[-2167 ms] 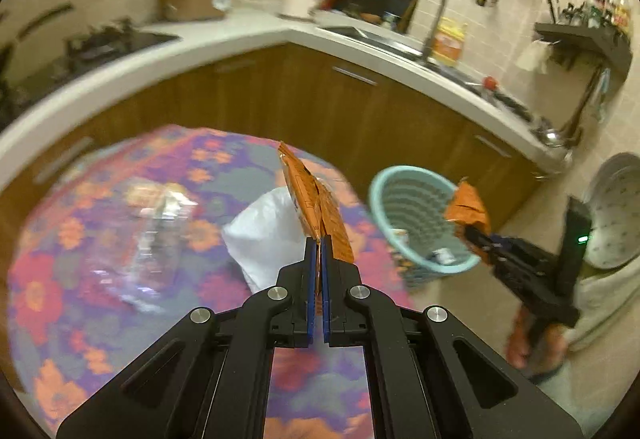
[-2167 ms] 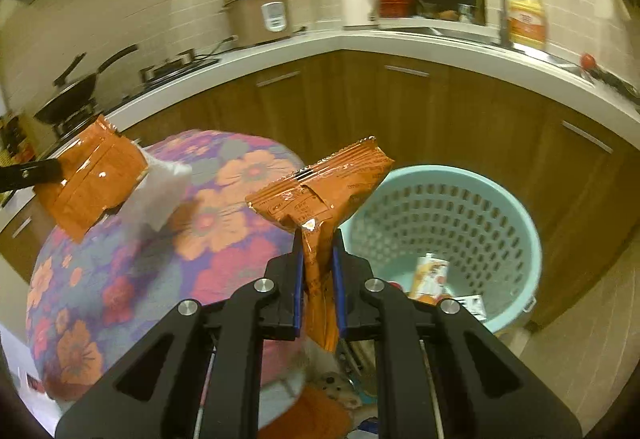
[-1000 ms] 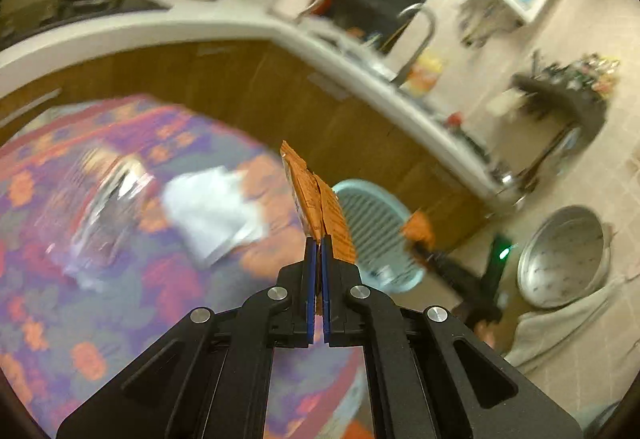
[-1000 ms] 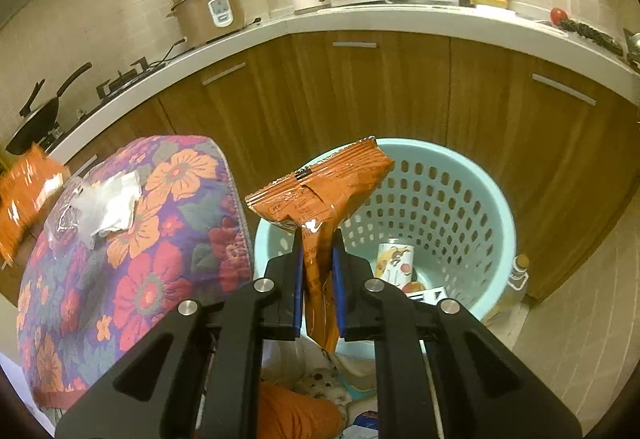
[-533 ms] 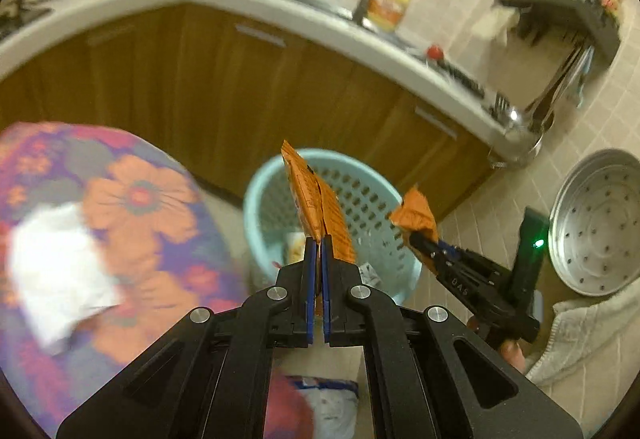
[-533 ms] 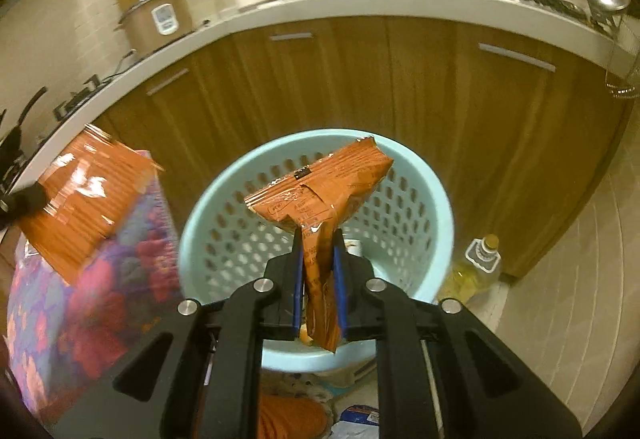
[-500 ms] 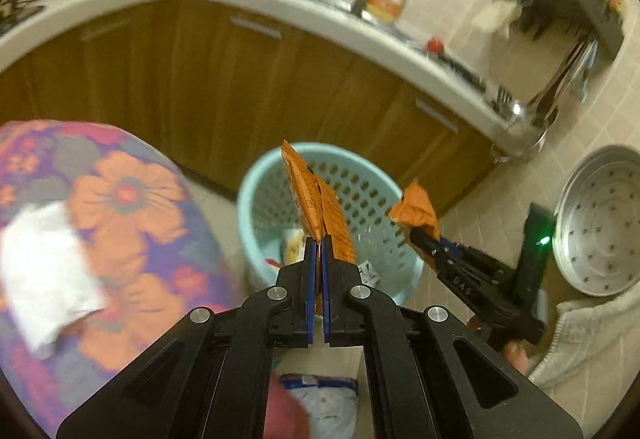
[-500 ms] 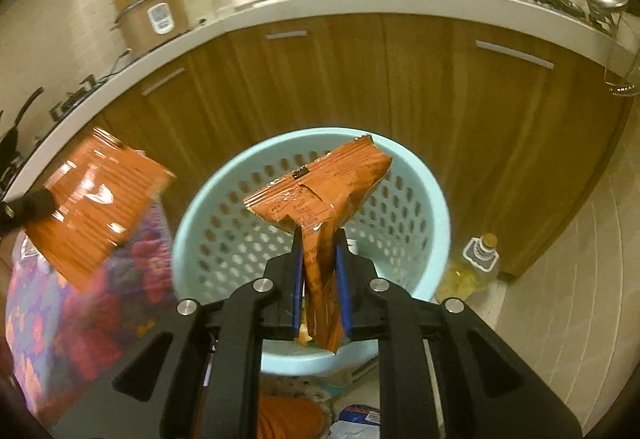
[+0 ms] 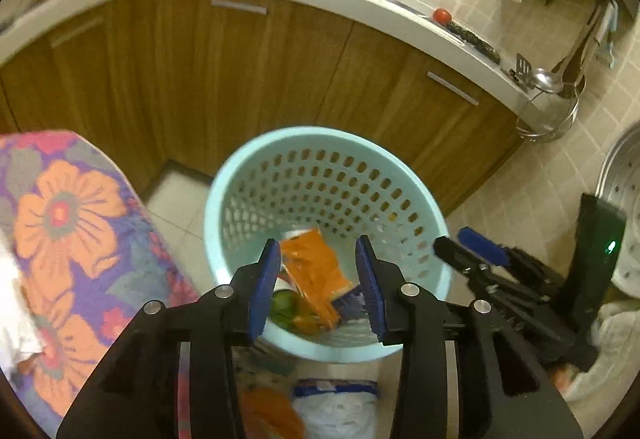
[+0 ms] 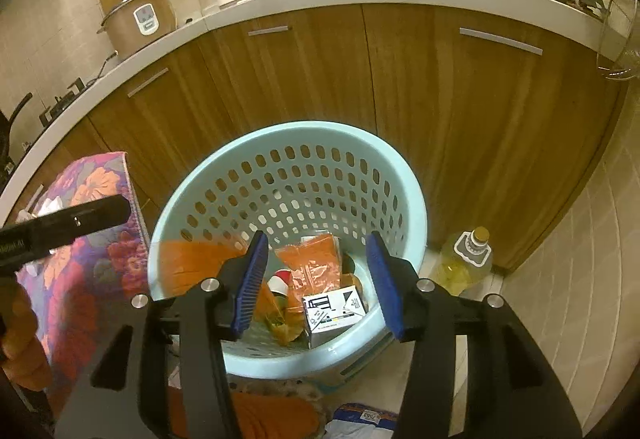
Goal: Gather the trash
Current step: 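Move both open tools back over the table toward the bag and tissue, then grasp the clear plastic bag with the left tool while the right grasps the white tissue, then carry the plastic bag and tissue over the blue basket with both tools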
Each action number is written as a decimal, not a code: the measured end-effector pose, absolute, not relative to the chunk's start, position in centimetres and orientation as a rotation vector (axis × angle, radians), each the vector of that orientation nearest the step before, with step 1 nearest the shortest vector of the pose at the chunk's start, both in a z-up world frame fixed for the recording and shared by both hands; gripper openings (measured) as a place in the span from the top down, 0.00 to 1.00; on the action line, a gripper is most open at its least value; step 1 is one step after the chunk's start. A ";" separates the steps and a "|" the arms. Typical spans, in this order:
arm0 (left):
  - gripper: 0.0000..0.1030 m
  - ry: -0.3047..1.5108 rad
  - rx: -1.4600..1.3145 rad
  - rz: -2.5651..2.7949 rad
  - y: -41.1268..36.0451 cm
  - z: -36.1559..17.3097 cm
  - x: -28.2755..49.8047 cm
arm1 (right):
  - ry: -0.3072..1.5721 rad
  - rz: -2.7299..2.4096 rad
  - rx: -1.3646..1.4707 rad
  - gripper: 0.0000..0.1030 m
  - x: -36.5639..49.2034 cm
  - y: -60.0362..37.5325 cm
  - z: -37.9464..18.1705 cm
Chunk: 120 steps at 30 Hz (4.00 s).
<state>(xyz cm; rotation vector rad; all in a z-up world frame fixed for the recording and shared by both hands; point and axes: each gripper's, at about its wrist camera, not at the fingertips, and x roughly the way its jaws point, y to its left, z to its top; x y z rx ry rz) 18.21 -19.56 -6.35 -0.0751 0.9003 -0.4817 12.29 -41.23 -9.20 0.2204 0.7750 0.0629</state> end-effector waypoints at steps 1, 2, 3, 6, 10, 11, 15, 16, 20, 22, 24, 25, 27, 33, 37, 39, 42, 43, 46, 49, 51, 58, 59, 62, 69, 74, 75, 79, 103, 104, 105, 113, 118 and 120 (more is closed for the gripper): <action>0.64 0.887 -0.056 -0.471 -19.6 -6.0 17.7 | 0.772 0.062 0.220 0.54 12.1 -41.2 -9.1; 0.64 0.876 -0.048 -0.462 -19.5 -5.6 17.4 | 0.768 0.064 0.222 0.54 11.9 -41.2 -8.8; 0.64 0.864 -0.042 -0.455 -19.3 -5.3 16.9 | 0.764 0.067 0.224 0.54 11.8 -41.1 -8.6; 0.64 0.816 -0.031 -0.442 -18.9 -3.8 15.3 | 0.748 0.078 0.216 0.54 11.1 -40.6 -7.7; 0.63 0.762 -0.027 -0.439 -18.2 -1.9 13.5 | 0.723 0.094 0.194 0.54 10.3 -39.3 -6.2; 0.63 0.747 -0.026 -0.438 -18.0 -1.4 13.1 | 0.715 0.100 0.187 0.54 10.0 -38.8 -5.7; 0.62 0.701 -0.027 -0.427 -16.8 0.2 11.4 | 0.691 0.124 0.161 0.54 9.3 -36.8 -4.2; 0.62 0.689 -0.034 -0.419 -16.1 0.5 10.9 | 0.684 0.134 0.150 0.54 9.1 -35.9 -3.7; 0.58 0.657 -0.067 -0.386 -12.8 1.6 9.3 | 0.660 0.179 0.107 0.54 8.5 -32.7 -2.1; 0.53 0.639 -0.083 -0.351 -10.7 2.1 8.5 | 0.649 0.208 0.089 0.54 8.3 -30.9 -1.3; 0.48 0.621 -0.109 -0.309 -7.8 2.7 7.6 | 0.640 0.256 0.068 0.54 8.1 -28.5 -0.5; 0.44 0.615 -0.115 -0.289 -6.6 2.9 7.3 | 0.637 0.275 0.061 0.54 8.0 -27.6 -0.3; 0.35 0.596 -0.132 -0.232 -3.4 3.4 6.5 | 0.633 0.329 0.039 0.50 7.9 -24.8 0.2; 0.22 0.567 -0.205 -0.012 8.8 3.8 4.2 | 0.632 0.475 -0.070 0.38 7.8 -15.8 0.3; 0.21 0.611 -0.274 0.095 15.9 2.4 4.0 | 0.660 0.533 -0.122 0.31 8.5 -10.7 -0.8; 0.21 0.629 -0.276 0.132 17.4 1.5 4.1 | 0.680 0.552 -0.127 0.29 9.3 -8.7 -1.4; 0.21 0.692 -0.283 0.118 18.7 -0.3 5.3 | 0.735 0.560 -0.122 0.29 10.8 -6.6 -2.6; 0.21 0.720 -0.293 0.106 18.8 -1.1 6.0 | 0.754 0.562 -0.119 0.29 11.3 -6.2 -3.0; 0.21 0.764 -0.288 0.062 18.6 -2.4 7.5 | 0.809 0.561 -0.118 0.29 13.0 -4.6 -4.1; 0.21 0.791 -0.261 0.048 17.5 -3.2 8.7 | 0.830 0.544 -0.141 0.29 13.6 -3.6 -5.0; 0.21 0.815 -0.233 0.042 17.0 -3.9 9.7 | 0.841 0.536 -0.153 0.29 13.8 -3.0 -5.7; 0.21 0.835 -0.179 0.042 15.8 -5.2 10.5 | 0.870 0.492 -0.215 0.55 14.1 -1.9 -7.0; 0.23 0.834 -0.179 0.042 15.7 -5.3 10.5 | 0.873 0.482 -0.220 0.60 14.2 -1.9 -7.2; 0.32 0.848 -0.177 0.041 15.7 -5.5 10.7 | 0.871 0.481 -0.214 0.72 14.3 -2.0 -7.2; 0.64 0.874 -0.240 -0.018 16.0 -6.0 10.7 | 0.852 0.488 -0.220 0.93 13.9 -2.0 -7.0; 0.79 0.857 -0.235 -0.046 15.7 -5.2 9.9 | 0.840 0.505 -0.206 0.95 13.7 -2.3 -6.8; 0.81 0.853 -0.238 -0.046 15.7 -5.1 9.7 | 0.835 0.508 -0.203 0.96 13.6 -2.3 -6.7; 0.83 0.823 -0.263 -0.054 16.5 -4.4 7.9 | 0.815 0.531 -0.191 0.96 13.3 -2.5 -6.3; 0.84 0.681 -0.349 -0.091 18.4 -0.4 4.5 | 0.702 0.651 -0.074 0.96 11.6 -4.7 -4.2; 0.84 0.678 -0.338 -0.098 17.8 -0.1 4.7 | 0.694 0.652 -0.060 0.96 11.4 -5.0 -4.0; 0.84 0.676 -0.330 -0.104 17.4 0.1 4.9 | 0.691 0.655 -0.049 0.96 11.2 -5.4 -3.8; 0.84 0.639 -0.255 -0.186 11.3 2.3 7.4 | 0.617 0.612 -0.062 0.96 9.7 -9.3 -2.3; 0.84 0.646 -0.225 -0.240 7.1 2.6 9.4 | 0.619 0.573 0.000 0.96 10.2 -13.4 -2.4; 0.84 0.655 -0.213 -0.264 5.6 2.5 10.1 | 0.623 0.547 0.034 0.96 10.6 -15.4 -2.6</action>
